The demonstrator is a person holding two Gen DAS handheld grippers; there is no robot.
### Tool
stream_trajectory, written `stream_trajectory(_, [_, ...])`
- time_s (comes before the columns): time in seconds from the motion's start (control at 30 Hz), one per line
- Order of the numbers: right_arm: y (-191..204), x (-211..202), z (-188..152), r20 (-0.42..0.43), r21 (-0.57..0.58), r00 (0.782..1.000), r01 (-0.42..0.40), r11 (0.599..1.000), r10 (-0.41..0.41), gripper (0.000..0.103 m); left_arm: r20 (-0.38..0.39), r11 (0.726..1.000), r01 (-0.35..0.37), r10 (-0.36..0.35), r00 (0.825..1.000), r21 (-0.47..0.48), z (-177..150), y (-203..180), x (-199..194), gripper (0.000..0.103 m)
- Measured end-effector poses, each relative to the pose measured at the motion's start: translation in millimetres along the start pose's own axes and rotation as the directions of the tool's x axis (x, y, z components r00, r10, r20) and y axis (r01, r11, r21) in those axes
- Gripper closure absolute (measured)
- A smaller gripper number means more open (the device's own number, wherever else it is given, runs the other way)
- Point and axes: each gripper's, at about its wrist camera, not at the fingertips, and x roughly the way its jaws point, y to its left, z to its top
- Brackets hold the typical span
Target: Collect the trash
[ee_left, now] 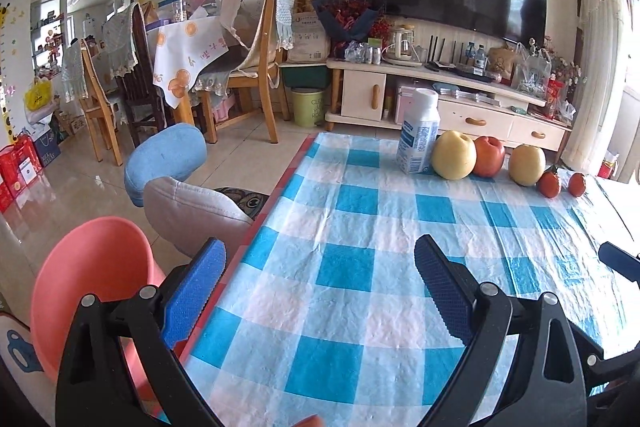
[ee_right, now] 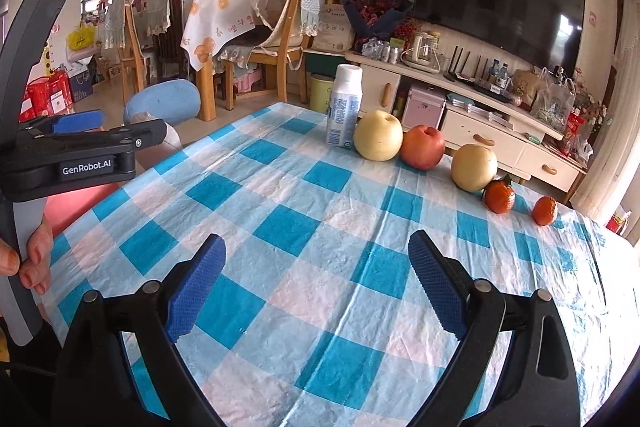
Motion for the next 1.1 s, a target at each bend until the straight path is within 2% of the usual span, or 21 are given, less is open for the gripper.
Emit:
stream_trajectory(0.5, [-64.3, -36.3, -9.1, 0.056, 0.082, 0.996, 0.063, 0.995, -0.067, 0.010, -0.011, 0.999, 0.032, -0.032, 0.999, 0.034, -15.2, -44.4, -22.1, 0.008])
stream_trajectory(0.9, [-106.3, -75.5, -22.1, 0.121, 0.134, 0.985, 0.104, 0.986, -0.120, 0.007, 0.022, 0.992, 0.110, -0.112, 0.993, 0.064, -19.8, -95.5, -62.5, 0.008])
stream_trajectory(1.1, [-121.1, -88.8, -27.4, 0.144, 0.155, 0.981, 0.111, 0.982, -0.133, 0.007, 0.041, 0.989, 0.101, -0.106, 0.993, 0.110, -22.3, -120.9, -81.7, 0.008])
